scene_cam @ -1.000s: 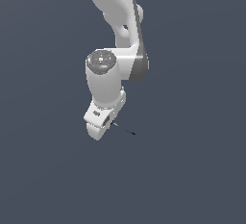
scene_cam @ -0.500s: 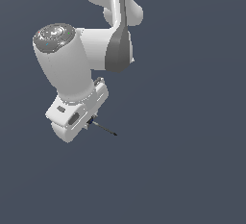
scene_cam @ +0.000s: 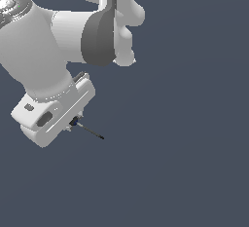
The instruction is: Pick up the object and move it to a goal position.
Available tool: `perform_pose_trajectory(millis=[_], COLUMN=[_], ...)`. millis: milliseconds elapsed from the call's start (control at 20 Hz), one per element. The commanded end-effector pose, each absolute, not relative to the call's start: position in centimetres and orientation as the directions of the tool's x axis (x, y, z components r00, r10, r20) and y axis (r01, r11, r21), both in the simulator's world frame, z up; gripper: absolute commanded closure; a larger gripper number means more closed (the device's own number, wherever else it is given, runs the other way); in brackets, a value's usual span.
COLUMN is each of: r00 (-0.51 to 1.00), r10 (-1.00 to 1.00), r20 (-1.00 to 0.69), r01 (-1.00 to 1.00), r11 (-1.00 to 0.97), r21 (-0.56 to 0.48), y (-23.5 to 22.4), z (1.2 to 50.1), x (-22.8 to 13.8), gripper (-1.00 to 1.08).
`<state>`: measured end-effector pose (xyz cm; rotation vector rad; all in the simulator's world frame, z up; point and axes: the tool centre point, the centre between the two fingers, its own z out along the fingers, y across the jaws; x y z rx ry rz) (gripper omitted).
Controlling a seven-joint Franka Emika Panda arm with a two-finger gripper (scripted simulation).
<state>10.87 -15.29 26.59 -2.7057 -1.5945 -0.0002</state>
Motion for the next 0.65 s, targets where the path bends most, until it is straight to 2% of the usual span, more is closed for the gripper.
perform_pose_trajectory(millis=[0, 600], r00=[0.484, 0.484], r10=[0.875, 0.875], r20=[0.001, 0.0], r01=[0.875, 0.875], r11=[-0.484, -0.484], r21=[0.0, 0.0], y=[-15.9, -16.9], z=[27.3, 28.3], x=[11.2, 11.9], gripper=[1.08, 1.08])
